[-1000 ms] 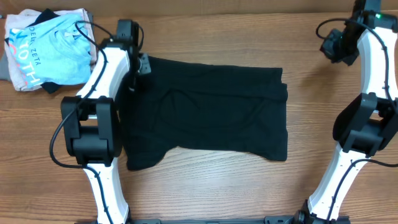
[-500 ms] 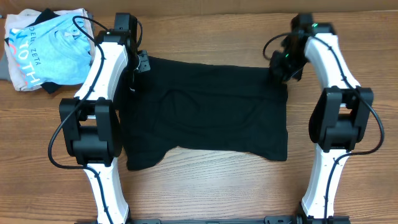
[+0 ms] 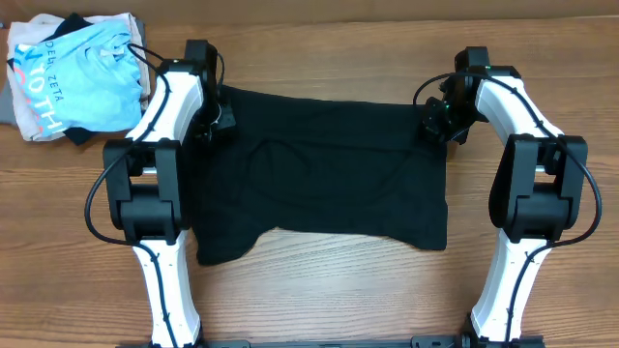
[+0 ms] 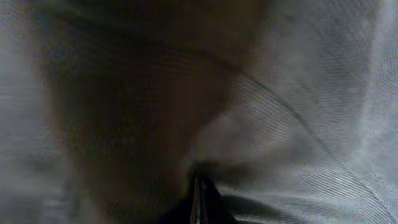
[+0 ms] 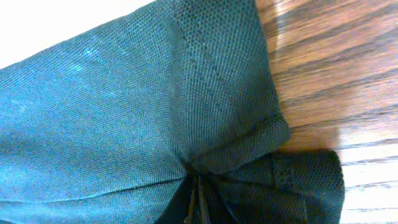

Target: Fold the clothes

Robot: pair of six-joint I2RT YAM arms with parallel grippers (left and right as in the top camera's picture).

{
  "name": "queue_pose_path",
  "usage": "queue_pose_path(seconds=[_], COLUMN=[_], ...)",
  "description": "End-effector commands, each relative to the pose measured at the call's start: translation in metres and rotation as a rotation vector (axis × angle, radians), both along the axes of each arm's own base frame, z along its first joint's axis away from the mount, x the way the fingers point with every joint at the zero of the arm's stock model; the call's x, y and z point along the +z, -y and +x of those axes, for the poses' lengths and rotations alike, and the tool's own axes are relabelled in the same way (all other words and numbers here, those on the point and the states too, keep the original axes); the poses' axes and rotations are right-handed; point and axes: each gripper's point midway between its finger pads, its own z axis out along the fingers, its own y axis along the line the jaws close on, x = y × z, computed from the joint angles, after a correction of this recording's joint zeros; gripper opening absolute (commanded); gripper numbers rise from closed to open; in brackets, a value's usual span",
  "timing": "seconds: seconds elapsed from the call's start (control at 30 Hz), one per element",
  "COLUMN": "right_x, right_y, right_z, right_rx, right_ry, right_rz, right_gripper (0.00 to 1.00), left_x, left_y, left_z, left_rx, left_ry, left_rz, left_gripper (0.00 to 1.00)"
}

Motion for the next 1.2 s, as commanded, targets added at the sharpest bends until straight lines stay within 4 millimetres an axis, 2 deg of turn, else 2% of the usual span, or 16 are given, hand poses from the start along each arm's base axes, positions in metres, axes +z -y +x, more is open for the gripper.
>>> queue_pose_path(seconds=[0.0, 0.2, 0.37, 0.53, 0.67, 0.73, 0.77, 0.8, 0.83, 0.9, 0.93, 0.97, 1.07, 1.17], right_x=[-0.035, -0.034, -0.031, -0.017, 0.005, 0.021, 0.032, 0.041, 0.053, 0.075, 0.088, 0.099, 0.139, 0.172], right_y=[0.052, 0.061, 0.076, 0.087, 0.09, 0.091, 0.092, 0.092, 0.093, 0.093, 0.093, 0.093, 0.092, 0.088], right_z=[-0.015, -0.003, 0.006, 0.02, 0.035, 0.042, 0.046, 0.048, 0.051, 0.054, 0.054, 0.054, 0.052, 0.047], right_rx=[-0.062, -0.107, -0.14, -0.164, -0.167, -0.169, -0.17, -0.17, -0.172, -0.174, -0.179, -0.189, -0.226, -0.227], right_ry=[-0.073, -0.027, 0.003, 0.048, 0.085, 0.101, 0.109, 0.116, 0.123, 0.133, 0.137, 0.141, 0.16, 0.19], right_rz=[-0.2, -0.2, -0.231, -0.233, -0.236, -0.237, -0.237, -0.238, -0.238, -0.238, -0.238, -0.236, -0.228, -0.209], right_gripper=[0.04, 0.04, 0.04, 0.04, 0.05, 0.12, 0.16, 0.25, 0.35, 0.56, 0.66, 0.72, 0.77, 0.82], left_x=[-0.015, -0.014, -0.013, -0.006, 0.018, 0.038, 0.047, 0.06, 0.072, 0.098, 0.109, 0.123, 0.162, 0.19], left_y=[-0.027, -0.04, -0.04, -0.027, -0.01, -0.003, -0.001, 0.001, 0.003, 0.006, 0.006, 0.006, 0.005, 0.003], left_z=[-0.003, 0.006, 0.011, 0.026, 0.047, 0.059, 0.063, 0.068, 0.072, 0.076, 0.076, 0.075, 0.067, 0.053], left_rx=[0.024, 0.064, 0.063, 0.039, 0.017, 0.006, 0.002, -0.002, -0.004, -0.009, -0.01, -0.01, -0.008, -0.007], left_ry=[-0.023, 0.012, 0.033, 0.091, 0.161, 0.2, 0.218, 0.238, 0.252, 0.277, 0.285, 0.293, 0.31, 0.304], left_rz=[0.052, 0.048, 0.048, 0.046, 0.011, -0.003, -0.004, -0.004, -0.005, -0.006, -0.007, -0.007, -0.007, -0.004], left_gripper=[0.05, 0.08, 0.1, 0.13, 0.18, 0.26, 0.35, 0.45, 0.6, 1.0, 1.0, 1.0, 1.0, 1.0])
